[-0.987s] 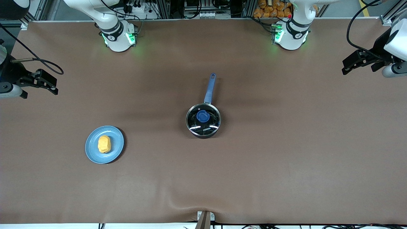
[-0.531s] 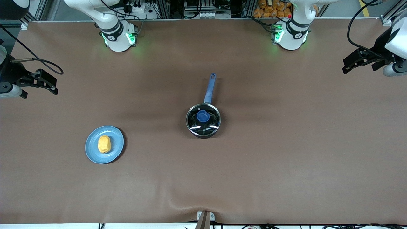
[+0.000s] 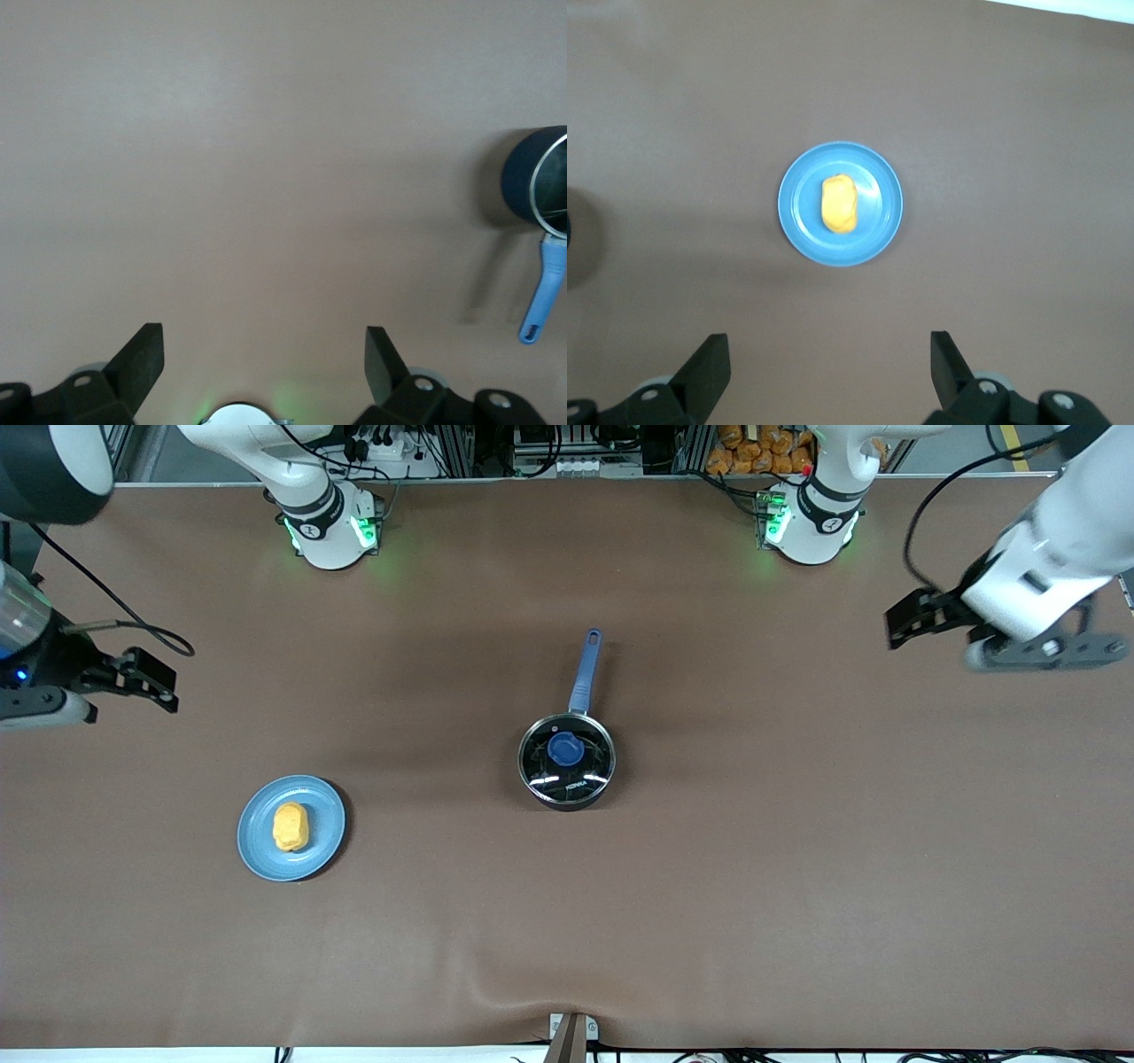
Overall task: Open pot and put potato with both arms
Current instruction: 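Reach the right gripper to the potato while the left gripper reaches the lid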
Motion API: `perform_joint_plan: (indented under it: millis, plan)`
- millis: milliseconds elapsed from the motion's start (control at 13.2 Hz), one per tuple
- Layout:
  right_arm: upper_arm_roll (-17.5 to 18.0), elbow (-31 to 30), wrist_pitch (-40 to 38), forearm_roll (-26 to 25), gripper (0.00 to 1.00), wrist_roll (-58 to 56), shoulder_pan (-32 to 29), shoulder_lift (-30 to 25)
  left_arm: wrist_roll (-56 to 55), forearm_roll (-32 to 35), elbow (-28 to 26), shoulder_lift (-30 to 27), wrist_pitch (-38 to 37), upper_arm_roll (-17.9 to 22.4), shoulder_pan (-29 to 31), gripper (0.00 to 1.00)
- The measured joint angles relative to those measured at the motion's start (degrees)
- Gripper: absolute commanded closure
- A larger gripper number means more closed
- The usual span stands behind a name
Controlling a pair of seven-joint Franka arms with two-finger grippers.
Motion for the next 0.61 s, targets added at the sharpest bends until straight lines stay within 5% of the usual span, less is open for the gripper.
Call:
perform_joint_plan:
  millis: [607]
  plan:
    - [0.1, -7.9, 13.0, 0.0, 0.0, 0.0, 0.0, 6.7, -33.8, 0.0, 8.2, 17.6, 11.5, -0.4, -15.6, 0.0]
